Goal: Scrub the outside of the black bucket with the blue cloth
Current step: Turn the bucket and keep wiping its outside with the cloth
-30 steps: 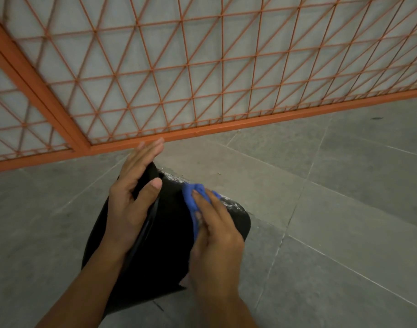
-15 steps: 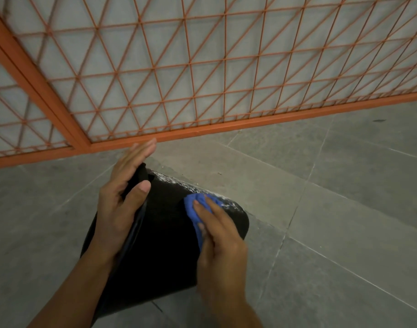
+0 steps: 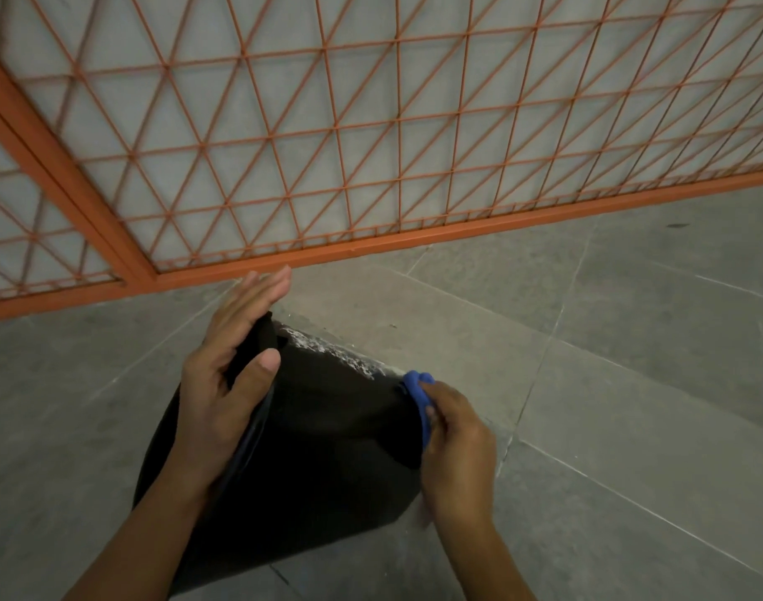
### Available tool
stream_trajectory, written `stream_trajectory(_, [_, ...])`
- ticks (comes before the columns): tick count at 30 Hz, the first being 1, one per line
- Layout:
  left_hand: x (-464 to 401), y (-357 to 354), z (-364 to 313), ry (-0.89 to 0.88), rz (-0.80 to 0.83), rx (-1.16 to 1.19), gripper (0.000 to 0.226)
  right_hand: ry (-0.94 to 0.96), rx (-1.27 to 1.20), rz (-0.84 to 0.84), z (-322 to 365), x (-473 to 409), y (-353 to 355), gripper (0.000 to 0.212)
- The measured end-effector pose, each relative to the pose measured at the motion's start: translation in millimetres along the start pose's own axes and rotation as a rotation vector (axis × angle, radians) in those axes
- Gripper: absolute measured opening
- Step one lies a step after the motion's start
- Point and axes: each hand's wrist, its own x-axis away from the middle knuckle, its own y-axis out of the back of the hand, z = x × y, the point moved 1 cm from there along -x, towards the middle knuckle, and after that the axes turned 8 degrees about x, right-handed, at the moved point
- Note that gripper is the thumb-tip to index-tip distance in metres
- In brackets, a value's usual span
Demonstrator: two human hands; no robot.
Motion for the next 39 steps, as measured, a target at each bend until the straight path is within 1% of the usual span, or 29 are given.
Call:
stream_trajectory(3, [1.9, 1.8, 1.0, 0.001, 0.012, 0.004, 0.070, 0.071, -0.004, -0.019, 1.4, 12.2, -6.8, 0.029])
stream_trajectory(5, [1.9, 1.9, 0.4, 0.012, 0.008, 0.004, 0.069, 0.118, -0.003, 0.006, 1.8, 2.5, -3.1, 0.026])
stream_trajectory(8, [0.2, -2.0, -2.3, 0.008, 0.001, 0.003, 0.069, 0.049, 0.079, 0.055, -12.6, -16.9, 6.9, 0.024])
stream_trajectory(10, [-0.2, -4.7, -2.2, 0.001, 0.012, -0.002, 0.070, 0.019, 0.128, 0.050, -17.3, -14.8, 9.0, 0.026])
stream_trajectory(12, [1.3, -4.2, -1.4, -0.011, 0.024, -0.010, 0.070, 0.102, 0.093, 0.003, -9.9, -6.0, 6.7, 0.024])
stream_trajectory(14, [1.0, -3.5, -1.1, -0.014, 0.027, -0.020, 0.068, 0.159, 0.038, 0.018, -4.7, -10.0, 6.7, 0.026])
stream_trajectory(16, [0.3, -4.3, -3.0, -0.004, 0.018, -0.017, 0.067, 0.104, 0.089, 0.121, -8.7, -25.6, 9.2, 0.023])
stream_trajectory(18, [-0.3, -6.3, -4.6, -0.003, 0.024, 0.003, 0.067, 0.016, 0.197, 0.171, -22.9, -34.0, 13.2, 0.025])
stream_trajectory(20, [0.9, -5.8, -4.0, -0.017, 0.046, 0.011, 0.067, 0.010, 0.208, 0.138, -27.9, -27.7, 15.1, 0.024])
stream_trajectory(23, [3.3, 1.2, -1.7, -0.028, 0.063, -0.015, 0.068, 0.084, 0.126, 0.085, -24.4, -20.3, 12.1, 0.022])
stream_trajectory(24, [3.4, 1.6, -1.7, -0.021, 0.066, -0.025, 0.068, 0.080, 0.133, 0.107, -25.5, -23.6, 11.5, 0.022])
stream_trajectory(27, [3.0, -1.7, -7.3, -0.027, 0.076, -0.024, 0.068, -0.022, 0.238, 0.187, -32.0, -37.0, 12.8, 0.027])
stream_trajectory(28, [3.2, -2.8, -8.5, -0.031, 0.084, -0.021, 0.070, -0.046, 0.240, 0.197, -34.3, -38.8, 12.6, 0.028])
stream_trajectory(29, [3.8, -3.1, -8.6, -0.027, 0.092, -0.022, 0.075, -0.069, 0.229, 0.199, -36.2, -39.2, 11.7, 0.028])
stream_trajectory(31, [3.0, -0.8, -5.1, 0.016, 0.091, -0.038, 0.096, -0.121, 0.186, 0.185, -38.5, -37.2, 9.7, 0.027])
stream_trajectory(32, [1.4, 0.9, -1.8, 0.080, 0.077, -0.011, 0.111, -0.165, 0.133, 0.175, -39.5, -37.0, 9.4, 0.028])
stream_trajectory(34, [-3.5, 4.5, 5.4, 0.264, 0.028, 0.143, 0.139, -0.283, -0.032, 0.177, -40.9, -37.5, 10.9, 0.029])
stream_trajectory(35, [-5.2, 7.4, 7.7, 0.323, 0.001, 0.215, 0.147, -0.328, -0.107, 0.190, -40.7, -36.5, 11.0, 0.029])
stream_trajectory(36, [-6.1, 9.6, 8.2, 0.339, -0.011, 0.246, 0.148, -0.356, -0.160, 0.202, -40.3, -35.3, 10.4, 0.029])
stream_trajectory(37, [-6.6, 10.6, 6.3, 0.315, 0.004, 0.222, 0.143, -0.370, -0.194, 0.205, -39.9, -34.0, 9.3, 0.028])
stream_trajectory(39, [-2.0, 12.6, 1.2, 0.196, 0.045, 0.112, 0.119, -0.371, -0.238, 0.183, -39.6, -33.2, 7.5, 0.028])
